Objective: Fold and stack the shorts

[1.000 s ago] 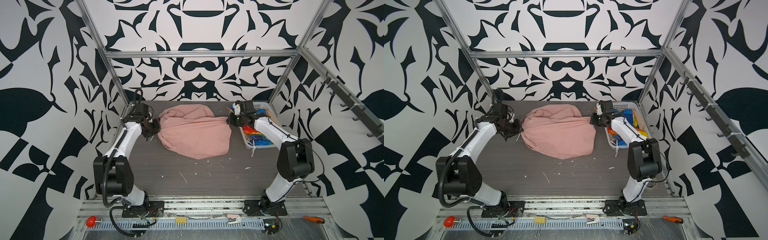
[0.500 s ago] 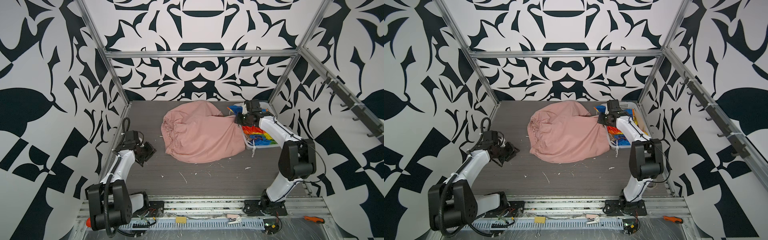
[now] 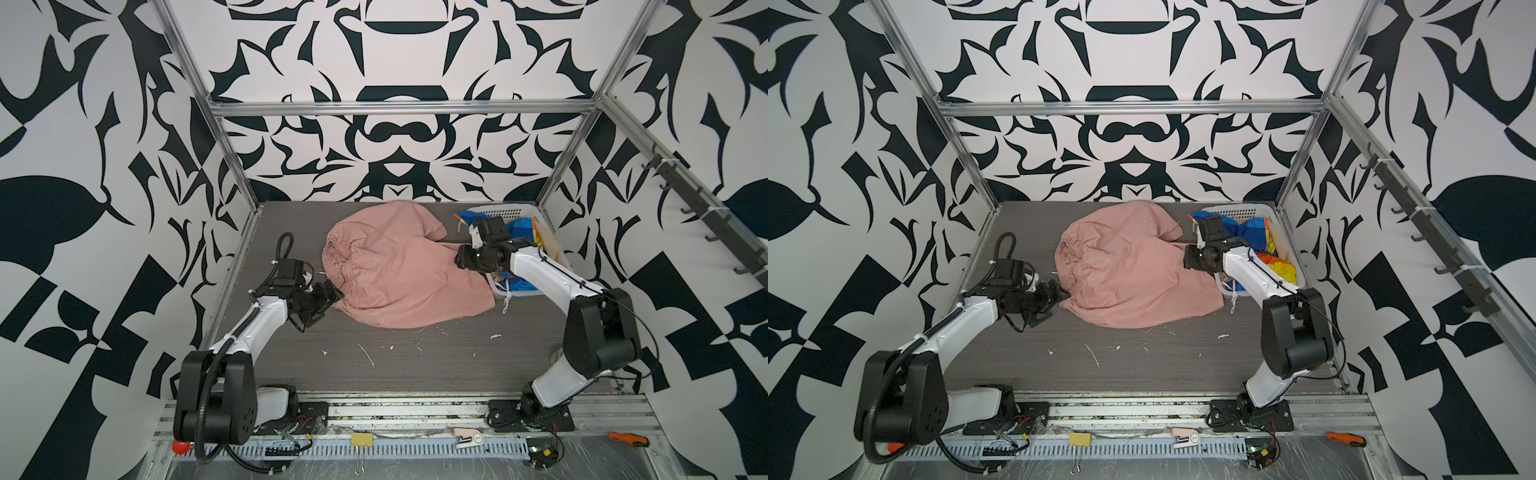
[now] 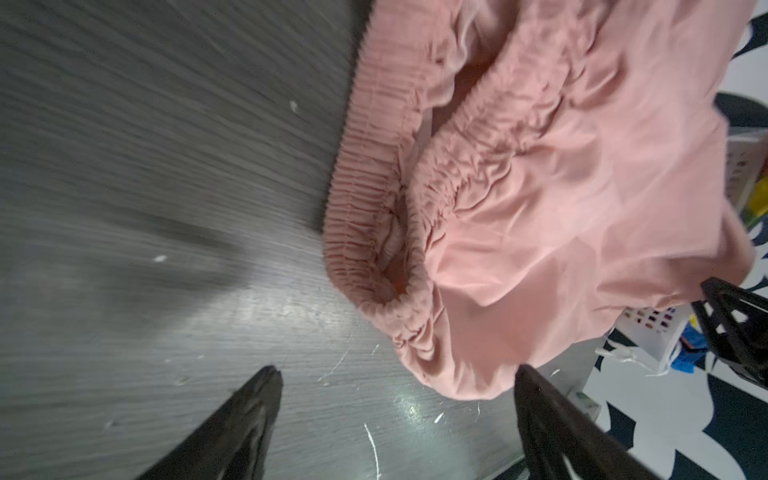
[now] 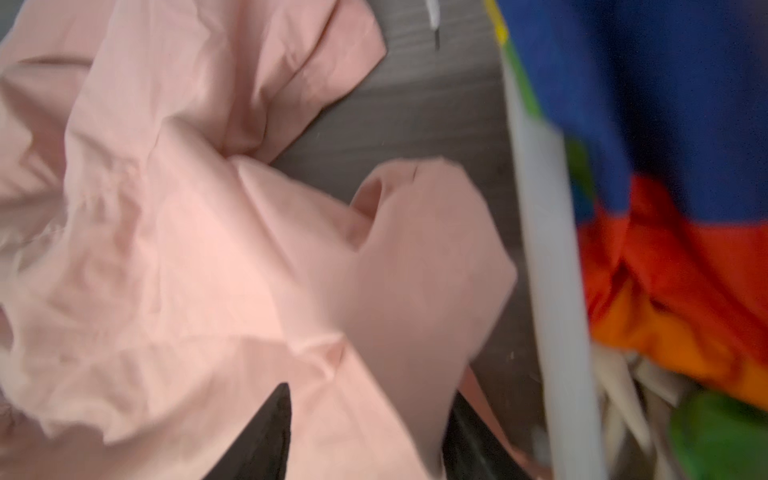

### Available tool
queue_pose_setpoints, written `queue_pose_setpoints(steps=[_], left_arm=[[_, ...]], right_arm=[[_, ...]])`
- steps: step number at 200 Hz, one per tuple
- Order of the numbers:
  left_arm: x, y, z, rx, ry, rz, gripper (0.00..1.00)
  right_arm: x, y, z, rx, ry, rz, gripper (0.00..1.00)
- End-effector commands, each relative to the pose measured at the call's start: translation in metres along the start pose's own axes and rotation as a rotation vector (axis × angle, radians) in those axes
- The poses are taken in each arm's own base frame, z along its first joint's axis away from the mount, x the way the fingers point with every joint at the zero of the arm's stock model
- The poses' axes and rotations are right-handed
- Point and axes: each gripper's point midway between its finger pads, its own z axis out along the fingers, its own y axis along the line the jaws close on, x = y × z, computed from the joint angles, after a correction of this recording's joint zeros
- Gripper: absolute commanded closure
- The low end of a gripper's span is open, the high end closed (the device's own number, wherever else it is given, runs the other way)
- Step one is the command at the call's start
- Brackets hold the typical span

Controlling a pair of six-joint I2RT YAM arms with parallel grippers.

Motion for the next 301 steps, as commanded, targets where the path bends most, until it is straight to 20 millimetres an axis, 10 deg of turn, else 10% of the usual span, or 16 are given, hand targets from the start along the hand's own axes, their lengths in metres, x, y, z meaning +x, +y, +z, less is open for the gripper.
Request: queue_pose_setpoints(steps=[1,36,86,141,190,222,249,301], left_arm=[[0.0,0.003,0.012,-0.059,0.033,0.016,0.11],[-0.016,0.008,0.028,-0.088,0.018,0.02,0.25],[-0.041,-0.01,0.024,-0.066,-0.005,0.069,1.0],[-0.071,-0.009,-0.029,-0.008,-0.142,0.025,1.0],[-0.074,-0.002,-0.029,0.021,-0.137,-0.012,1.0],[-0.079,-0.006,-0.03,0.047,-0.145,-0.022,1.0],[-0.09,-0.009,-0.036,0.089,-0.174,-0.049,1.0],[-0.131,-0.011,-0.085,0.212,-0.303,-0.151,1.0]], right_arm=[[0.009,-0.005,-0.022,0.024,-0.043,-0.005,0.37],[0.043,-0.016,-0.027,0.04,-0.016,-0.007,0.34],[0.071,-0.026,-0.025,0.043,0.017,-0.003,0.34],[0.106,-0.035,-0.015,0.044,0.08,0.018,0.34],[0.14,-0.025,0.004,0.038,0.15,-0.012,0.38],[0.154,-0.006,0.014,0.029,0.172,-0.057,0.59],[0.119,-0.002,0.012,0.07,0.115,-0.11,1.0],[-0.028,0.001,-0.071,0.118,-0.174,-0.107,1.0]])
